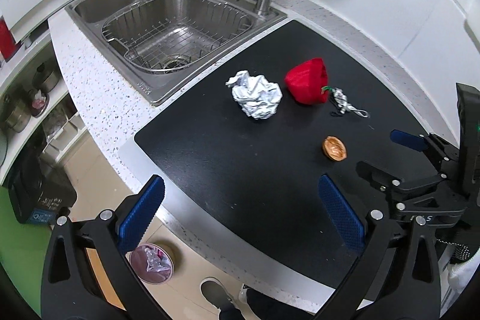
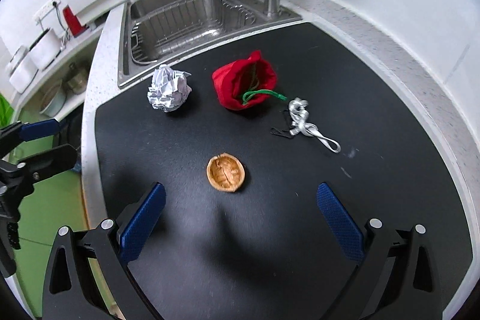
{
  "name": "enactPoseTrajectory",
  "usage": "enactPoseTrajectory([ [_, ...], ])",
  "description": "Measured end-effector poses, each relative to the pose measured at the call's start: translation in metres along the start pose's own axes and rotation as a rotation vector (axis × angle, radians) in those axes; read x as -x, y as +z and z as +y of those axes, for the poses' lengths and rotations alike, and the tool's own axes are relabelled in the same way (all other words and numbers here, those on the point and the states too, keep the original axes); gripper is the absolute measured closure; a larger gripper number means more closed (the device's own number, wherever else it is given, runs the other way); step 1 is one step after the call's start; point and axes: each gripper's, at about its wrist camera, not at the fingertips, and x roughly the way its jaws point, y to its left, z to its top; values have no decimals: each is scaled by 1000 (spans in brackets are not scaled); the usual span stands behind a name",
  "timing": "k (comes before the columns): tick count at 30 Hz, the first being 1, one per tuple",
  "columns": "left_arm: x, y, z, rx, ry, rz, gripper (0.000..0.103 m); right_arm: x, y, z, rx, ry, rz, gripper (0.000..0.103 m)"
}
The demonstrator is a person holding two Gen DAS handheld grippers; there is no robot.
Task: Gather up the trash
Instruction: 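Grasp the walnut shell with the right tool while the left tool grasps the paper ball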
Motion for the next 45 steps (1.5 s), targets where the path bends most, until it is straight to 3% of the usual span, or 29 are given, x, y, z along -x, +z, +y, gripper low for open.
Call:
enactPoseTrajectory([
  [9,-19,5,13,33,19,33,3,-36,12,3,36,11,35,9],
  [11,-22,6,15,37,20,37,3,-44,13,4,50,5,56,33],
  [16,-26,13,17,39,15,38,3,-51,10,7,70,1,87,70],
  [32,-65,53,-13,-26,-25,47,3,-19,17,-17,2,34,70,70],
  [45,-112,79,-29,-102,28,41,3,-9,7,-48,-55,26,72,70],
])
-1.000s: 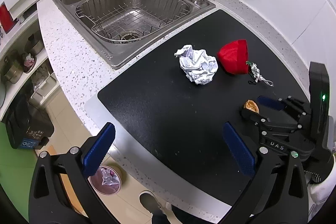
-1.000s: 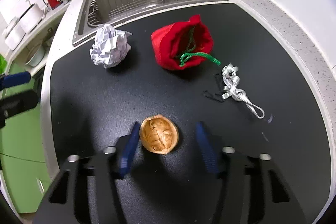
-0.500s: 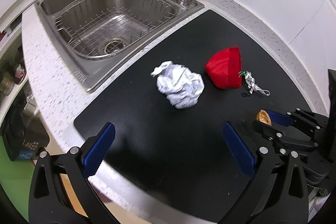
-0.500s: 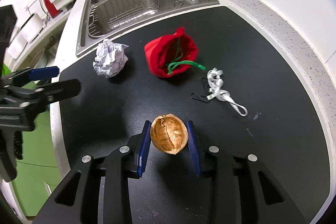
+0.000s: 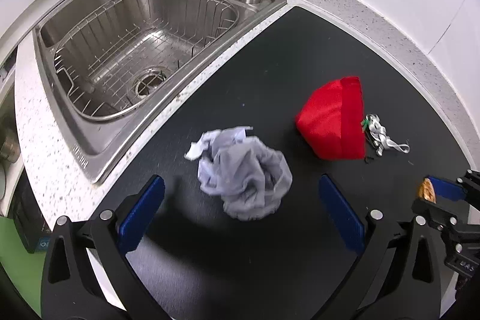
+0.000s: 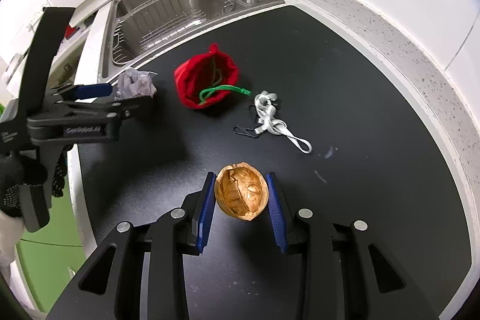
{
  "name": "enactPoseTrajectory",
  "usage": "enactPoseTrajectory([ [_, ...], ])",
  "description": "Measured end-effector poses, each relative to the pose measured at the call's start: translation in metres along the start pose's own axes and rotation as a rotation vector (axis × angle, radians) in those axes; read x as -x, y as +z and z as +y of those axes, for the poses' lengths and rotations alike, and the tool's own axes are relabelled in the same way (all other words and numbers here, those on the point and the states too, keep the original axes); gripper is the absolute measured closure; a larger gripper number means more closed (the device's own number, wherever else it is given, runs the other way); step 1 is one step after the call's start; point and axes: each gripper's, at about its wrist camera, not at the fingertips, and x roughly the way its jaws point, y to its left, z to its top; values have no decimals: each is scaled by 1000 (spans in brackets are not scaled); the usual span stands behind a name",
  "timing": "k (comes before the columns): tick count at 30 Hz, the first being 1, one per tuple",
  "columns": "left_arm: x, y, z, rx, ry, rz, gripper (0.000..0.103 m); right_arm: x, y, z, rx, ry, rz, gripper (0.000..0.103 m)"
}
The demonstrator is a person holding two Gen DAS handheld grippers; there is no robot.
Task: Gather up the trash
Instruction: 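Grasp the walnut shell with the right tool while the left tool grasps the paper ball, then carry paper ball and walnut shell down over the pink bin and open both tools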
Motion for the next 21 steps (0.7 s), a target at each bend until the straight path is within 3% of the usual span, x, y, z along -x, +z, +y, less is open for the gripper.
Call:
enactPoseTrajectory([
  [1,-2,1,-1,-4,-3,-4,6,1,0,-1,-3,0,0,70],
  [3,-5,2,-3,-16,4,4,29,1,-2,-4,-6,-2,0,70],
  [4,-7,2,-4,-20,8,9,47,2,-2,-5,-9,-3,-1,70],
  [5,-8,2,-5,-22,4,10,56,3,-2,-5,-9,-3,-2,70],
  [8,-3,1,-8,-30,-5,-7,62,6,-4,-5,-11,-5,-6,70],
  [13,11,-8,-3,-12,-28,-17,63,12,-3,3,3,5,-14,70],
  [21,72,-46,28,34,-18,-62,63,29,-2,57,84,57,-47,70],
])
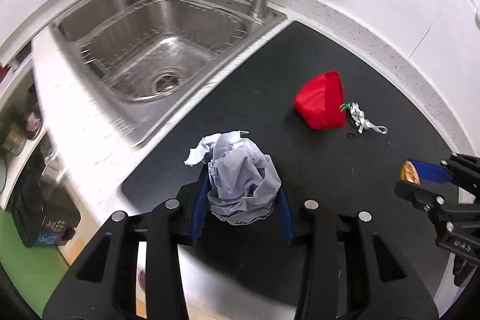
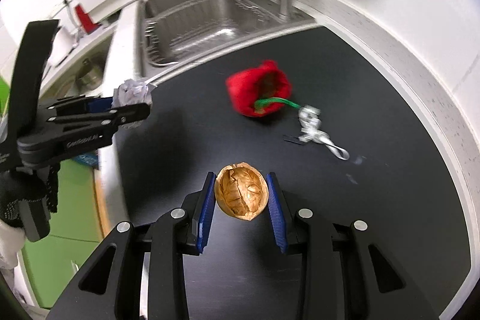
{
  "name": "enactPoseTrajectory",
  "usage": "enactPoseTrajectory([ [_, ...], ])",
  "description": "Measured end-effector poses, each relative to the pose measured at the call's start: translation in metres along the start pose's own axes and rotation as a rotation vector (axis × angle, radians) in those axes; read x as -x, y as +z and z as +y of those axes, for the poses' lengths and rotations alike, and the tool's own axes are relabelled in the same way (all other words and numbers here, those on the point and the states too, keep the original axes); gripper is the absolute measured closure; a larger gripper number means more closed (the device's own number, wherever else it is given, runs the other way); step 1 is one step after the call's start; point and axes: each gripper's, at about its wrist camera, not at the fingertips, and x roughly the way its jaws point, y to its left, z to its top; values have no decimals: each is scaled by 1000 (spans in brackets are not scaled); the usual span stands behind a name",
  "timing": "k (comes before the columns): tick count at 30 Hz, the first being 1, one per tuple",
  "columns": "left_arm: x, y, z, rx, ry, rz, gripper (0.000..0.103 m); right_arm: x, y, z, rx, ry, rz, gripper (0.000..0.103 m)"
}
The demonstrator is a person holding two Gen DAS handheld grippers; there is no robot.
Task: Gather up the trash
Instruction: 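Carry paper ball and walnut shell down over the pink bin and open both tools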
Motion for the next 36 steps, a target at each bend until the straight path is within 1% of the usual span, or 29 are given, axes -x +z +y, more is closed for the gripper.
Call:
enactPoseTrajectory([
  [4,44,-35,33,42,35,-26,63,3,3,43,60,40,-15,70],
  [6,62,-52,51,73,56,-33,63,1,4,72,103,73,-18,70],
  [9,91,-86,86,141,96,-39,63,-3,5,119,173,126,-14,70],
  [10,101,-101,101,172,113,-38,63,-7,4,138,201,147,-8,70],
  [12,117,-129,126,226,144,-33,63,-12,3,165,242,180,0,70],
  [15,132,-166,158,306,180,-23,63,-25,-1,213,319,237,23,70],
  [16,138,-184,173,346,196,-17,63,-29,-3,227,341,255,31,70],
  [19,143,-223,201,424,225,3,63,-56,-14,276,420,311,76,70],
  [22,136,-266,229,504,243,32,63,-93,-31,317,481,347,136,70],
  [24,125,-292,246,553,244,49,63,-117,-43,336,513,360,175,70],
  [26,106,-322,265,609,235,71,63,-149,-57,356,542,374,223,70],
  [27,97,-332,272,626,232,79,63,-166,-66,365,555,378,248,70],
  [31,44,-387,302,715,194,116,63,-231,-98,390,593,392,318,70],
  [34,4,-420,319,760,165,137,63,-273,-124,399,603,393,360,70],
  [36,-24,-441,328,785,140,147,63,-292,-137,402,609,395,377,70],
])
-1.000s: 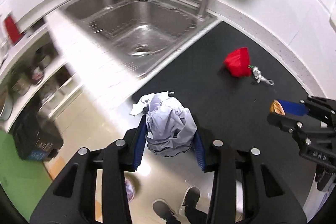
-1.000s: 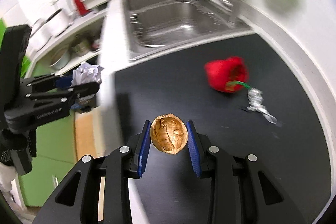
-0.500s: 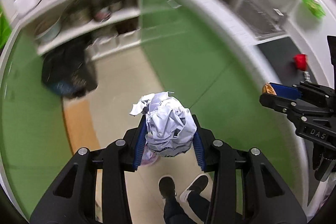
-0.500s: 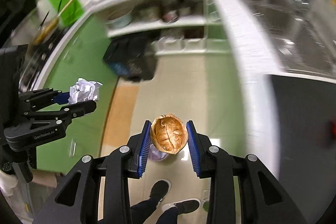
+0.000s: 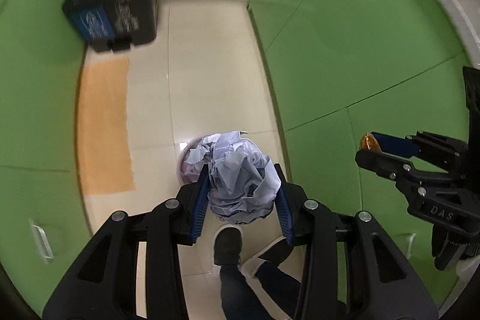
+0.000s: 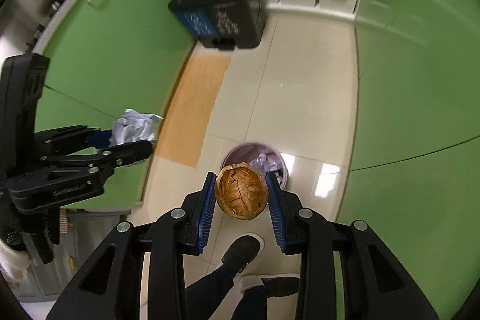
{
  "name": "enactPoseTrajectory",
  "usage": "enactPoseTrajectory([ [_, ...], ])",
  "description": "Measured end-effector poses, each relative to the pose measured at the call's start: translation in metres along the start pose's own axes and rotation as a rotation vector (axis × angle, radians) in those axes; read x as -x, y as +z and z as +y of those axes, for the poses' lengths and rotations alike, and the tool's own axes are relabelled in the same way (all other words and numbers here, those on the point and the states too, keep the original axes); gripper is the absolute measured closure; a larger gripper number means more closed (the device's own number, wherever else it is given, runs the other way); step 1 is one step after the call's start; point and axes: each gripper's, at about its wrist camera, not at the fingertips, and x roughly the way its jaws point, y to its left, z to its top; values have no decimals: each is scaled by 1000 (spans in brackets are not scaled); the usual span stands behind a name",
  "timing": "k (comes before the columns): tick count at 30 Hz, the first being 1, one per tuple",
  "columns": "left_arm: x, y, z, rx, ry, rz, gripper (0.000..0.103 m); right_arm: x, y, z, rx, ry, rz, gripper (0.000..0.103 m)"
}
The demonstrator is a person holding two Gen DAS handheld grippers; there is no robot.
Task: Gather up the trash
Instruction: 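Carry paper ball and walnut shell down over the pink bin and open both tools, then raise both tools back up over the counter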
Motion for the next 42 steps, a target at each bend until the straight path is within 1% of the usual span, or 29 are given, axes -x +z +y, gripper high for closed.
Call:
enactPoseTrajectory([
  [4,-48,-8,19,30,-22,24,63,-54,-4,-2,-3,27,36,70],
  [7,-77,-14,32,64,-55,44,62,-89,-9,-3,-13,54,62,70],
  [10,-97,-19,42,90,-79,58,62,-113,-17,-5,-25,76,79,70],
  [12,-106,-21,46,97,-83,59,62,-122,-21,-5,-32,84,83,70],
  [15,-112,-22,53,112,-101,62,59,-132,-23,-5,-37,95,81,69],
  [16,-113,-22,55,119,-107,58,53,-132,-22,-4,-37,95,77,69],
  [17,-113,-19,57,125,-107,57,31,-134,-22,-3,-36,95,73,53],
  [18,-113,-17,60,133,-108,48,17,-135,-23,-4,-36,90,65,38],
  [19,-111,-16,62,144,-112,29,6,-135,-23,-7,-37,82,44,11],
  [20,-110,-14,64,150,-108,29,5,-132,-27,-9,-38,83,33,10],
  [22,-109,-13,64,158,-102,28,3,-136,-27,-9,-40,68,45,10],
  [25,-105,-10,65,163,-102,26,3,-135,-28,-9,-40,58,62,10],
  [31,-92,-7,60,154,-100,31,3,-128,-27,-8,-60,44,66,8],
  [36,-60,-3,51,145,-94,29,3,-94,-24,0,-79,40,65,7],
  [42,3,4,27,118,-89,6,3,-28,-19,9,-112,23,27,7],
])
